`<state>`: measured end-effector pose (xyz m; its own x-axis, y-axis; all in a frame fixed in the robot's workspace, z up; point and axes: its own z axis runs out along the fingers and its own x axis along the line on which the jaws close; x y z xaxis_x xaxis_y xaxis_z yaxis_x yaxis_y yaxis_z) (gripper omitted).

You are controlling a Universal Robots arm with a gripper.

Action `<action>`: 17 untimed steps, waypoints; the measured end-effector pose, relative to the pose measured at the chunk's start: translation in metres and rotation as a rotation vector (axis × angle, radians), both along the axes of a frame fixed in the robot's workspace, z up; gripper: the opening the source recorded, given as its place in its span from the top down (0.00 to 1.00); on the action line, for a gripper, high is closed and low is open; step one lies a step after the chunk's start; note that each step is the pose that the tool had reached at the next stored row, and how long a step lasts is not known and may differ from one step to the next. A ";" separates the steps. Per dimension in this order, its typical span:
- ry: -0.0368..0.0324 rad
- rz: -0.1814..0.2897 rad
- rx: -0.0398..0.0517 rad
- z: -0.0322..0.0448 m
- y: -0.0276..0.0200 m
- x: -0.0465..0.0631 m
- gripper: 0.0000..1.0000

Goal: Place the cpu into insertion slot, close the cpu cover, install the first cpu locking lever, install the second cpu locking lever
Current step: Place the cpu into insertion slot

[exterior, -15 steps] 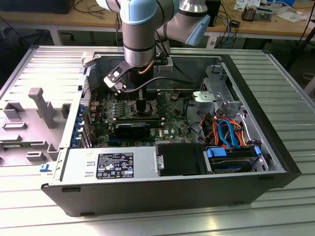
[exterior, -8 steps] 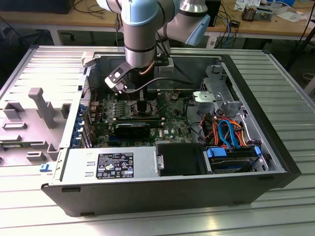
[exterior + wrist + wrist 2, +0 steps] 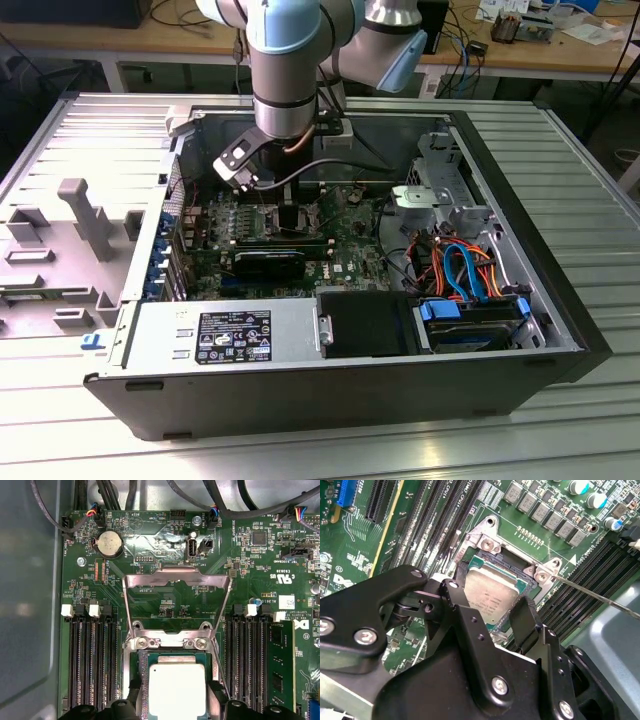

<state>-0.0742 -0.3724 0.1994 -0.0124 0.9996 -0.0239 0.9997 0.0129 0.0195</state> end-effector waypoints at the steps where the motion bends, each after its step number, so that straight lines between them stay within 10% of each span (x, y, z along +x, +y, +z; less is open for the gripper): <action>1: 0.0000 0.000 0.0000 0.0000 0.0000 0.000 0.38; 17: 0.0000 0.000 0.0008 -0.0004 0.0030 0.001 0.38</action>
